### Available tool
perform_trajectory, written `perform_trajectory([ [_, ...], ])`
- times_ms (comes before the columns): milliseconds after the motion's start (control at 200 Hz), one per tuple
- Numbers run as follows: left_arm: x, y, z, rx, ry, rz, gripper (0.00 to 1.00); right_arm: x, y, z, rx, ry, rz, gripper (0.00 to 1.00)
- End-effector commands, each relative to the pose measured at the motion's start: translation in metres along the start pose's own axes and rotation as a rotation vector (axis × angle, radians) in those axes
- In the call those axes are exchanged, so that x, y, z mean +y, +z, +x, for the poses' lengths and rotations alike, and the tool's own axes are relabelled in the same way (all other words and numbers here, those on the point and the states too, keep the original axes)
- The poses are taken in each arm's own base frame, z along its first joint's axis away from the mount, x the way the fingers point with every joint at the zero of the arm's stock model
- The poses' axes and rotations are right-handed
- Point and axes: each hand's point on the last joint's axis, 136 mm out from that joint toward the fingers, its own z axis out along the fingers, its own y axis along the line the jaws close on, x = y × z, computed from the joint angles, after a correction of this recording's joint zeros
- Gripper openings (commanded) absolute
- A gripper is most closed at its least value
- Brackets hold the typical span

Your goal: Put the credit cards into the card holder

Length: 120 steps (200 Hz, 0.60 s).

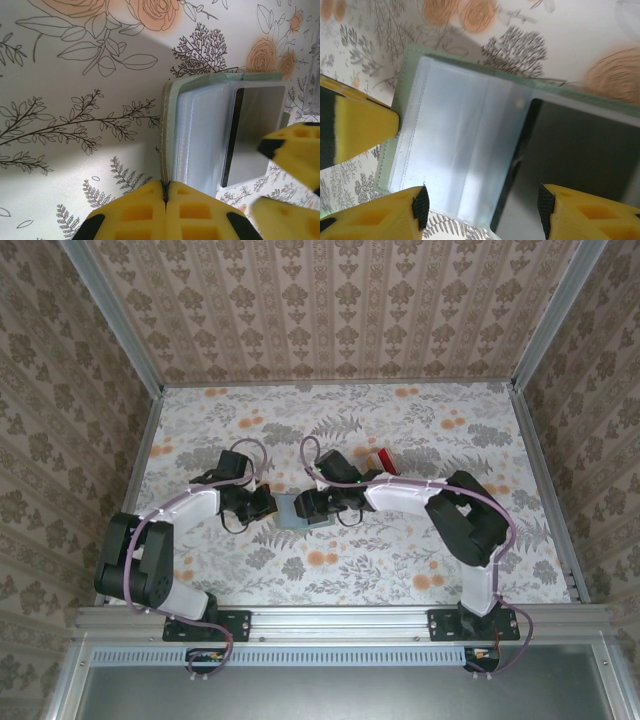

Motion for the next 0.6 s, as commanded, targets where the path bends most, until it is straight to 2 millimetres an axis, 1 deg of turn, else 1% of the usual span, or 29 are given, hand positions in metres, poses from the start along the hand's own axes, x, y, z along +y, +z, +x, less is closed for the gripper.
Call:
perform_trajectory([
  [0,-0.010,-0.006,-0.005,-0.017,0.010,0.030,0.00,0.014,0.012,-0.006,0.008,0.000,-0.025,0.62],
  [105,-0.011,-0.005,-0.005,-0.020,0.001,0.046,0.00,0.022,0.019,-0.005,0.021,-0.032,-0.001,0.61],
  [230,-0.021,-0.010,-0.007,-0.031,0.000,0.086,0.00,0.020,0.025,-0.001,0.032,-0.057,0.054,0.63],
  [405,-0.034,-0.021,-0.010,-0.050,0.008,0.128,0.00,0.011,0.032,0.004,0.038,-0.072,0.128,0.64],
  [530,-0.037,-0.024,-0.011,-0.059,0.010,0.136,0.00,0.001,0.035,0.003,0.029,-0.076,0.174,0.61],
  [595,-0.042,-0.025,-0.010,-0.058,0.005,0.163,0.00,-0.004,0.040,0.005,0.034,-0.074,0.186,0.60],
])
